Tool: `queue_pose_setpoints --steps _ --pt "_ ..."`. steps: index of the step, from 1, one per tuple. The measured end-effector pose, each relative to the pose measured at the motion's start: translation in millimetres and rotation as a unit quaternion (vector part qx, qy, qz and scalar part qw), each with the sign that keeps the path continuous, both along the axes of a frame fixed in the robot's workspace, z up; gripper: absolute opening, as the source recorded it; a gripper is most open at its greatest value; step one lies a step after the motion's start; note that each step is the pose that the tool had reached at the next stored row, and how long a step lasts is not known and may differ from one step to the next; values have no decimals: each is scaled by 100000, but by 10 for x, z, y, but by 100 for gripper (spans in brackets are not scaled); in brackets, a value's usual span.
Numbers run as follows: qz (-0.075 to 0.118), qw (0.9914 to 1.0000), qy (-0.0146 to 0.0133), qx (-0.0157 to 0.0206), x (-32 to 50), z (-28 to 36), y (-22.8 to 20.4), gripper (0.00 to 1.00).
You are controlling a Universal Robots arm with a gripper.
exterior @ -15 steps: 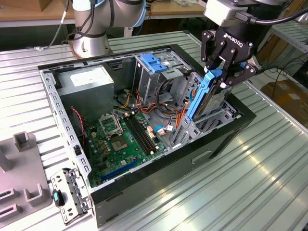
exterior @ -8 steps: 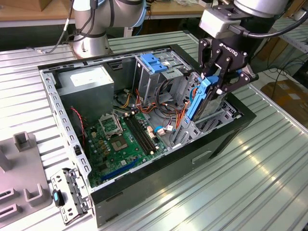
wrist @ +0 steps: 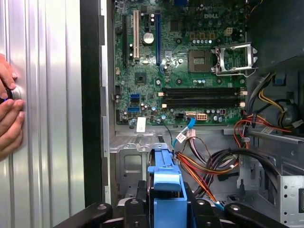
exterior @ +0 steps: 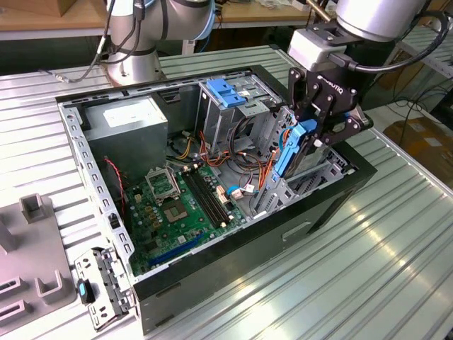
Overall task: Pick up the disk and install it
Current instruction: 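Insert the disk into the insertion slot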
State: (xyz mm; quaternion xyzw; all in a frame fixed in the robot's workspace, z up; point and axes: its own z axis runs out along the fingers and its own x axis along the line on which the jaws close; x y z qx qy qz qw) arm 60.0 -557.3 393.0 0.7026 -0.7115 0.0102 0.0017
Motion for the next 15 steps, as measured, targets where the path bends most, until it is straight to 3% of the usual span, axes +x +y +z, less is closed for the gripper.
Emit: queue_pose_setpoints --steps 6,15 --pt "0 100000 -1 -3 0 -100 -2 37" --pt "0 100000 -2 -3 0 -106 -3 44"
